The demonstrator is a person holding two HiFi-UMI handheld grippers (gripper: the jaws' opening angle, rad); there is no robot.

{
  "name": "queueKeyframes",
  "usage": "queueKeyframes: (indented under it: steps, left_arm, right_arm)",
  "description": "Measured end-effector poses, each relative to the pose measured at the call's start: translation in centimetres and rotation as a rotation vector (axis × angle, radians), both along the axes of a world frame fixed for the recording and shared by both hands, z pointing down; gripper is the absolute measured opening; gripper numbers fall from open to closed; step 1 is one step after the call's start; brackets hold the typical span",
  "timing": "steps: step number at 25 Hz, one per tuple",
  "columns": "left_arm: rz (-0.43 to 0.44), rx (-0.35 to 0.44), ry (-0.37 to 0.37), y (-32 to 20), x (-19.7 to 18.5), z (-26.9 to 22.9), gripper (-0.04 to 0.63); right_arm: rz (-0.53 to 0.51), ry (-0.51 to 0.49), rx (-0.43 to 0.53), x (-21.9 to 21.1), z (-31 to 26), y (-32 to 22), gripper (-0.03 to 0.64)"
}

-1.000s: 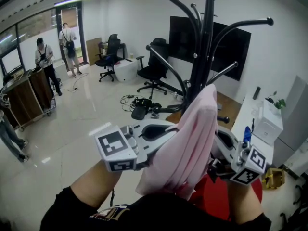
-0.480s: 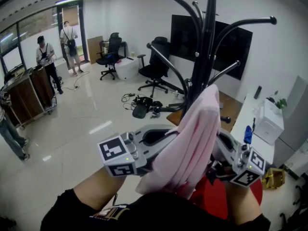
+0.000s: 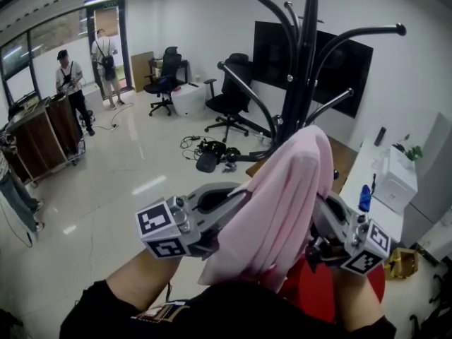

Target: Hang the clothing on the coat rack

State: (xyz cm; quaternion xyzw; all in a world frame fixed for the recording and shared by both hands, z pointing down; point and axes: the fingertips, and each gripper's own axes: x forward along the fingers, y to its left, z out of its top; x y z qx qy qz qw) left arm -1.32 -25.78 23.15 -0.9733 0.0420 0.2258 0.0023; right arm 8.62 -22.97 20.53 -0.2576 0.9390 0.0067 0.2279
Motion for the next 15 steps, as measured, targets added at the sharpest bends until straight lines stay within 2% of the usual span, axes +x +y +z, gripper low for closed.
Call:
queueKeyframes:
  steps: [4, 8, 11, 12, 13, 15]
  left_arm:
    - [-0.005, -0.015, 0.039, -0.2, -0.6, 0.0, 0.009]
    - [-0.001, -0.037, 0.082, 0.0, -1.7, 0.2, 0.017]
    - [-0.002, -0.062, 0.106, -0.1, -2.4, 0.4, 0.044]
    - [-0.008, -0.071, 0.109, -0.2, -2.6, 0.5, 0.047]
    - [-0.022, -0.079, 0.103, -0.4, -2.7, 0.8, 0.078]
    - [-0.074, -0.095, 0.056, -1.3, -2.7, 2.0, 0.083]
  right_arm:
    - [0.004, -0.005, -0.053, 1.1, 1.8, -0.8, 0.077]
    - [0.035, 0.029, -0.062, 1.6, 2.7, -0.9, 0.089]
    - [0.071, 0.051, -0.099, 2.5, 4.1, -1.6, 0.089]
    - [0.083, 0.055, -0.118, 2.9, 4.7, -2.0, 0.089]
    - [0.094, 0.058, -0.139, 3.3, 5.4, -2.3, 0.089]
    - [0.117, 0.061, -0.176, 4.2, 6.8, -3.0, 0.089]
